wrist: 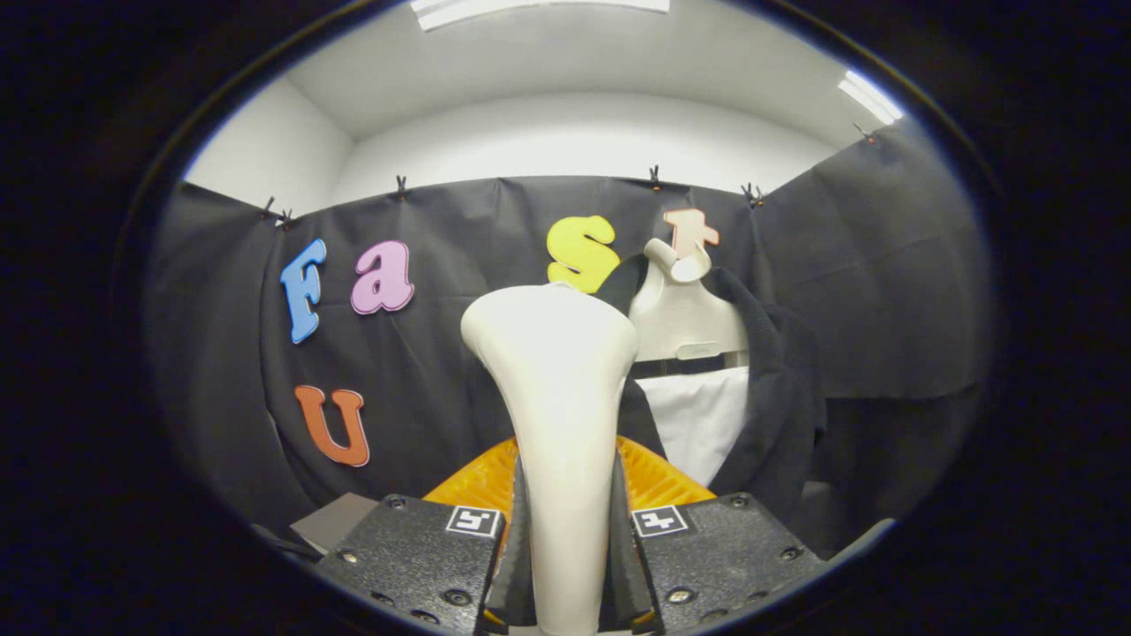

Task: Iron the clothes twice with a garment steamer, once on the left side and once on the right side.

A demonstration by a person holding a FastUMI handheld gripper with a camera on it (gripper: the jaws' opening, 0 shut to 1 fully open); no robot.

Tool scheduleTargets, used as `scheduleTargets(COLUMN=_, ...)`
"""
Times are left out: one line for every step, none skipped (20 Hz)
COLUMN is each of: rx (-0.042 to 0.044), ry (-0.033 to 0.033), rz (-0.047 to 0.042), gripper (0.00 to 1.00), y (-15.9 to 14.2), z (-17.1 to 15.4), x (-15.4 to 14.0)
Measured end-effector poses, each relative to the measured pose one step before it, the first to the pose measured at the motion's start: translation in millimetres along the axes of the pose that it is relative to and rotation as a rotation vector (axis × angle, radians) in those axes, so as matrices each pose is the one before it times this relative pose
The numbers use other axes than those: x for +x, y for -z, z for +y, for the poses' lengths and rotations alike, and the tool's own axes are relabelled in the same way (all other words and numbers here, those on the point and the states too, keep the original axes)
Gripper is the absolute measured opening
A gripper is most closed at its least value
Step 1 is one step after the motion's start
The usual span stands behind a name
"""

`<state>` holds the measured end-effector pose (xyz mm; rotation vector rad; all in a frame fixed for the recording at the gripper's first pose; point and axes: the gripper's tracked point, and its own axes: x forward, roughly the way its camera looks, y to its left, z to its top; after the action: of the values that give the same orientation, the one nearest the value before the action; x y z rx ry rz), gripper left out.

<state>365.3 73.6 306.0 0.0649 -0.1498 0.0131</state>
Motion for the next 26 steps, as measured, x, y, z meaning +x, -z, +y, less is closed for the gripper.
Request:
scheduleTargets(rx=-0.01282, ry=0.01457, rz=0.00521, gripper=0.41, y=1.58, z=-0.85, x=5.39)
scheduleTargets(rx=-0.0216, ry=0.02188, rz=0.00648, gripper=0.41, y=3.23, z=-2.67, x=5.05)
scheduleTargets(rx=-0.02152, ry=0.0222, rz=0.01039, gripper=0.41, y=4.27, z=-3.57, x=6.01)
scheduleTargets(rx=-0.01498, ry=0.00971, rz=0.01016, gripper=0.41, y=4.5, z=-1.63, x=1.79)
scheduleTargets(rx=-0.0136, ry=0.00842, rz=0.00932, gripper=0.41, y=4.09, z=0.32, x=0.68)
scheduleTargets(rx=-0.02081, ry=0.01195, rz=0.00529, gripper=0.41, y=4.53, z=-0.37, x=1.56)
scheduleTargets(rx=-0.02631, ry=0.01718, rz=0.00679, gripper=0.41, y=4.43, z=-2.47, x=2.13)
scheduleTargets(rx=-0.02331, ry=0.01524, rz=0.00693, gripper=0.41, y=4.96, z=-1.49, x=1.11)
scheduleTargets(rx=-0.01907, ry=0.01216, rz=0.00871, gripper=0.41, y=5.1, z=-1.3, x=0.46)
scheduleTargets(rx=-0.01821, ry=0.01228, rz=0.00988, gripper=0.41, y=5.48, z=-1.36, x=0.67)
scheduleTargets(rx=-0.01526, ry=0.00992, rz=0.01003, gripper=0.41, y=4.23, z=0.92, x=3.28)
scheduleTargets(rx=-0.0113, ry=0.00647, rz=0.00989, gripper=0.41, y=5.57, z=1.11, x=2.23)
scheduleTargets(rx=-0.01529, ry=0.00716, rz=0.00961, gripper=0.41, y=5.88, z=1.17, x=1.84)
scheduleTargets(rx=-0.01206, ry=0.00417, rz=0.00863, gripper=0.41, y=8.21, z=0.08, x=-0.97)
scheduleTargets(rx=-0.01016, ry=0.00064, rz=0.01148, gripper=0.41, y=7.75, z=-0.1, x=-1.99)
scheduleTargets(rx=-0.00749, ry=0.00033, rz=0.01084, gripper=0.41, y=10.04, z=-2.64, x=-5.03)
scheduleTargets(rx=-0.00715, ry=0.00107, rz=0.01041, gripper=0.41, y=7.62, z=-2.38, x=-2.84)
scheduleTargets(rx=-0.00521, ry=0.00217, rz=0.00918, gripper=0.41, y=7.74, z=0.7, x=0.52)
scheduleTargets(rx=-0.00689, ry=0.00086, rz=0.01041, gripper=0.41, y=6.48, z=0.39, x=0.02)
scheduleTargets(rx=-0.00411, ry=0.00066, rz=0.01054, gripper=0.41, y=6.7, z=0.46, x=0.33)
scheduleTargets(rx=-0.00387, ry=-0.00166, rz=0.01036, gripper=0.41, y=7.07, z=-0.4, x=-0.71)
scheduleTargets(rx=-0.00284, ry=0.00079, rz=0.0113, gripper=0.41, y=8.48, z=-1.19, x=-0.11)
scheduleTargets(rx=-0.00023, ry=0.00054, rz=0.01211, gripper=0.41, y=7.92, z=-0.58, x=-0.62)
scheduleTargets(rx=-0.00127, ry=0.00199, rz=0.01265, gripper=0.41, y=8.26, z=-0.72, x=0.74)
scheduleTargets(rx=0.00309, ry=-0.00012, rz=0.01307, gripper=0.41, y=7.11, z=-0.57, x=-0.1)
scheduleTargets(rx=0.00085, ry=0.00235, rz=0.0135, gripper=0.41, y=8.99, z=-0.77, x=1.17)
